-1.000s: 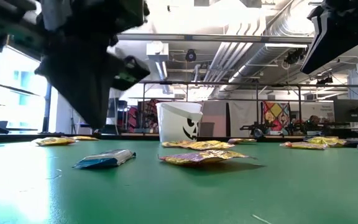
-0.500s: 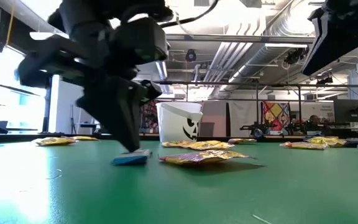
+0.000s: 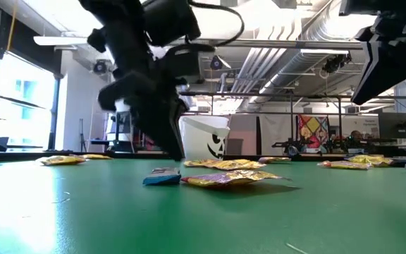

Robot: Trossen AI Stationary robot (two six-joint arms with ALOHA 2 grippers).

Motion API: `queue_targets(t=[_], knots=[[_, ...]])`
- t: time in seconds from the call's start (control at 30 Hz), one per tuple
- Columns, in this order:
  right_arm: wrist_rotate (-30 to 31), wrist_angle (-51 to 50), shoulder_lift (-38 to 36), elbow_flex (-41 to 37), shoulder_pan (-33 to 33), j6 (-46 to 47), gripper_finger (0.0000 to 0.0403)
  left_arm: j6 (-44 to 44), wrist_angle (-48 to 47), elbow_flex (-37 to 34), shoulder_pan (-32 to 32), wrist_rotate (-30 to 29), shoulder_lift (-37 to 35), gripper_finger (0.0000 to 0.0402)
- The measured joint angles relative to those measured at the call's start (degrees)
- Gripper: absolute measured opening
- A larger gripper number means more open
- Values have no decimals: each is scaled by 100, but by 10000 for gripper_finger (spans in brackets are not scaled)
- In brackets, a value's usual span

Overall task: Sort candy by brand, put in halloween buckets
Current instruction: Put the white candy into the black bucket

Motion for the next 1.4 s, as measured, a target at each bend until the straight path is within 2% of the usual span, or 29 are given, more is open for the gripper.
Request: queue_targets(t=[0.07, 0.27, 0.37, 0.5, 0.7, 0.93, 1.4], knots=[[-7, 51, 0, 0, 0, -90, 0, 161, -36, -7, 96, 244, -164, 0], [75, 290, 0, 0, -31, -362, 0, 803, -103, 3, -3, 1584, -402, 0], [122, 346, 0, 0, -31, -486, 0, 1322, -29, -1, -231, 1768, -263, 0], [122, 344, 0, 0, -31, -492, 0, 1601, -19, -1, -435, 1473, -85, 0], [145, 349, 0, 0, -31, -494, 0, 1437, 197, -1, -460, 1076, 91, 0], [-64, 311, 0, 0, -31, -494, 0, 1152, 258, -1, -366, 991, 89, 0], [-116, 198, 0, 0, -26, -345, 0, 831, 42, 10, -60, 419, 129, 0]])
